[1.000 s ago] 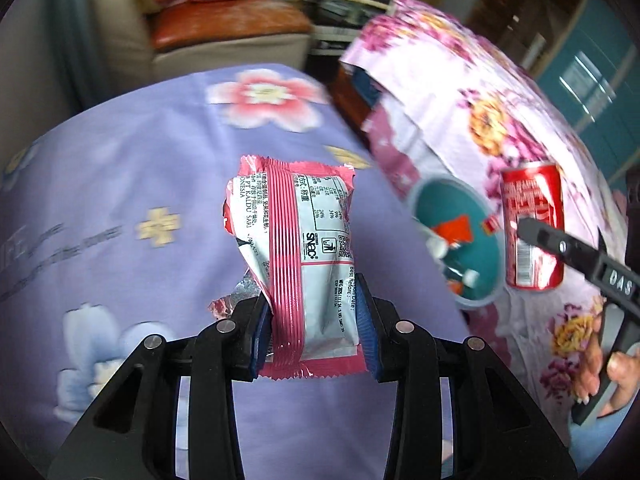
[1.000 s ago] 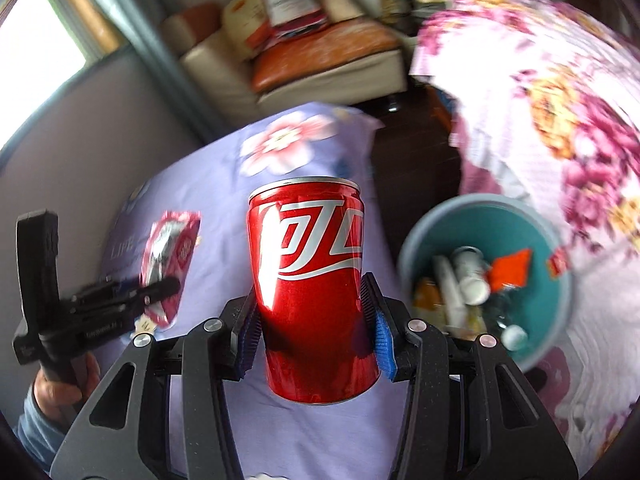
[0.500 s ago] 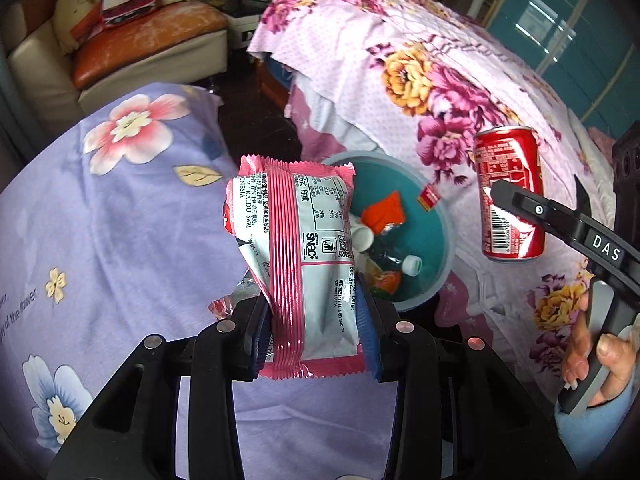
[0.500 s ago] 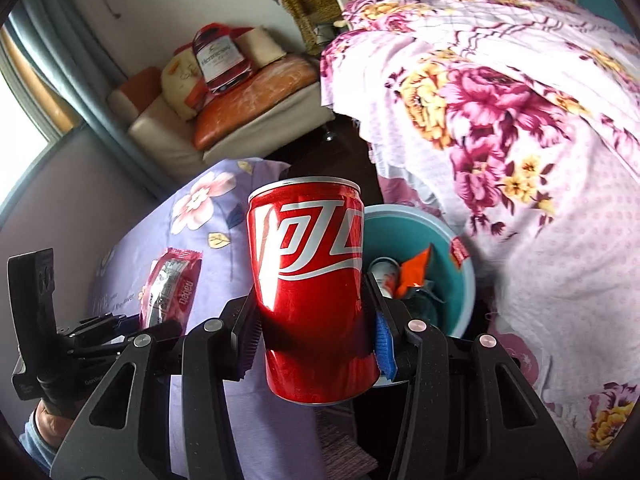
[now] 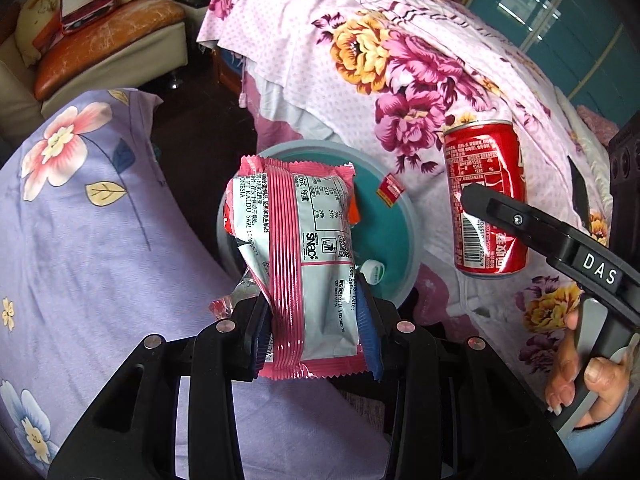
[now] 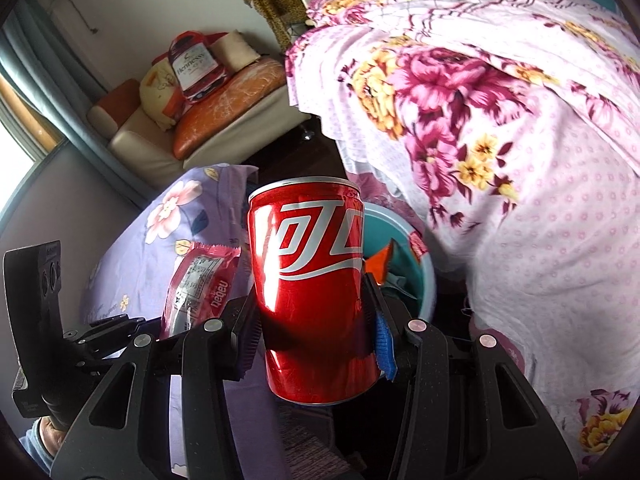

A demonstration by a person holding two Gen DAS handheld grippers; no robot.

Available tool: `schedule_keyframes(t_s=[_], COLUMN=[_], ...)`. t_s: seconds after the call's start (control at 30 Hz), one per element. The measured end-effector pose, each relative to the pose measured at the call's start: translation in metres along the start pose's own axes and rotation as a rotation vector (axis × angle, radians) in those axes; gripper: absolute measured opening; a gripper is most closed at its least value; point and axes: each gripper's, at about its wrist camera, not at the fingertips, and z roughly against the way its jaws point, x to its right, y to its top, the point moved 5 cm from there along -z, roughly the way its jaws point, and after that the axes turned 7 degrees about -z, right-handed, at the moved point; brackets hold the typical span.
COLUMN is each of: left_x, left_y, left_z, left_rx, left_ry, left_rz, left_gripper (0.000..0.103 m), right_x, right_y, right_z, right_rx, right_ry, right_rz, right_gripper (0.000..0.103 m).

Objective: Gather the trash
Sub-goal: 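Carry the snack packet and cola can over the teal bin with both tools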

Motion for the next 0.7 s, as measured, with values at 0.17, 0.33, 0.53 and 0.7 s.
schedule_keyframes(t_s=[0.17,0.33,0.53,0.7], left_x=[0.000,-0.004,-0.013,-0.013], left_y=[0.004,0.009,0.015,0.023], left_z=[-0.015,-0.028,-0.040,-0.045], left_rx=[-0.015,-0.025,-0.038,-0.030], left_ry=[-0.009,-0.002,-0.012,-0.015], left_rz=[0.001,-0.011,0.000,-0.009], left_gripper=[0.039,0.040,0.042,0.058], right_x=[0.011,0.020,0.023,0.025], right_y=[-0.001,0.000,0.002,0.006], right_z=[-0.006,-0.013,-0.023,-0.028], right_rx=[-0.021,-0.029,-0.047,-0.047], right_ry=[-0.022,-0.038,-0.057,-0.071], right_rz=[-0.016,-0.029,-0.033,-0.038], right_gripper=[0.045,0.045,0.045,0.045])
